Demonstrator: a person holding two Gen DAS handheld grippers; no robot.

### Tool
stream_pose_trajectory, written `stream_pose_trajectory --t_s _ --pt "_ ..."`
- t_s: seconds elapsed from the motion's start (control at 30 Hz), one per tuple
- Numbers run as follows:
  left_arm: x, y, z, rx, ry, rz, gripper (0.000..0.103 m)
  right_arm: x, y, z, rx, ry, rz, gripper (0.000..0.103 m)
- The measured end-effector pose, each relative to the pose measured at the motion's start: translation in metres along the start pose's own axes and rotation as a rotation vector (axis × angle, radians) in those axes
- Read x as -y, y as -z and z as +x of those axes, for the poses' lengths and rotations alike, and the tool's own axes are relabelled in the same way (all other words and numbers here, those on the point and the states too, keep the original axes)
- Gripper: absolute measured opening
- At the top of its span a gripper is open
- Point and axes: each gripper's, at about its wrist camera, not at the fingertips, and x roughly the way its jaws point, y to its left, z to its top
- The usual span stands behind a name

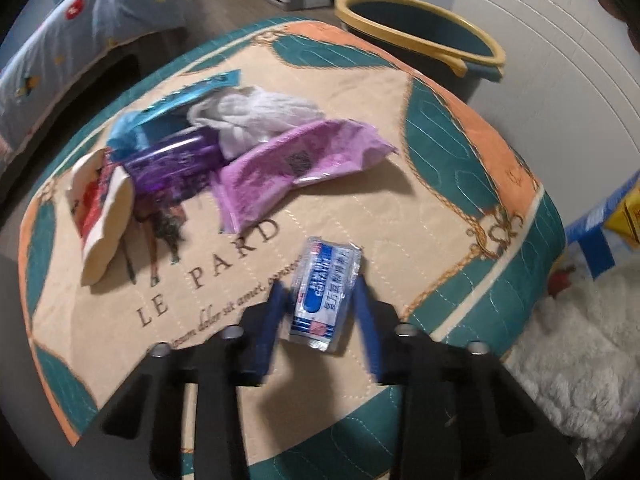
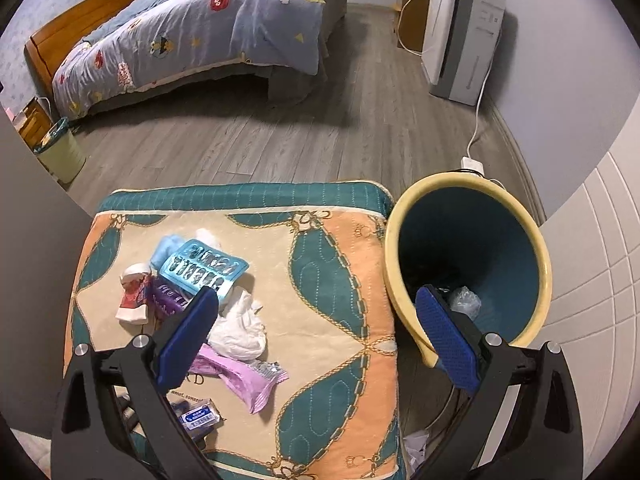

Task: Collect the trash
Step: 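Grasp the small blue-white medicine box with the left tool, then grasp the silver blister pack with the right tool while the left tool holds the box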

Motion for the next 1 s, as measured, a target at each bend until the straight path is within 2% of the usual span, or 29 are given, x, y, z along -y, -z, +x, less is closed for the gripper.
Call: stream_pose_trajectory --t_s 0.1,0.2,0.3,0.5,0.53,0.67,0.77,1.0 --pt "0.002 -0.001 -0.005 0.002 -0.012 0.029 0.032 -0.005 -0.001 0.002 -0.006 -0.008 -0.006 0.097" --pt "-0.008 -0.007 -0.031 0.052 -0.017 -0.027 0.032 -0.009 -0.002 0.003 -0.007 -0.013 -0.010 0.097" --pt "-0.029 -0.016 -0.072 0.124 -0.030 -0.086 0.032 -0.011 -0.004 0.005 -0.012 -0.034 0.016 0.097" --pt "-0.086 -0.030 -0.146 0.247 -0.117 -0.176 0.032 -0.031 -0.006 0.013 -0.016 -0.074 0.013 0.097" --pt "-0.096 -0.029 -0.153 0.257 -0.152 -0.179 0.032 -0.038 -0.005 0.017 -0.022 -0.078 -0.004 0.097" --pt "-0.122 -0.025 -0.150 0.248 -0.208 -0.213 0.032 -0.063 -0.002 0.033 -0.055 -0.074 -0.088 0.097" --pt "-0.139 -0.021 -0.143 0.260 -0.185 -0.271 0.032 -0.079 0.000 0.048 -0.074 -0.070 -0.158 0.097" --pt "-0.163 -0.027 -0.130 0.251 -0.163 -0.307 0.032 -0.112 0.005 0.096 -0.152 -0.047 -0.322 0.097"
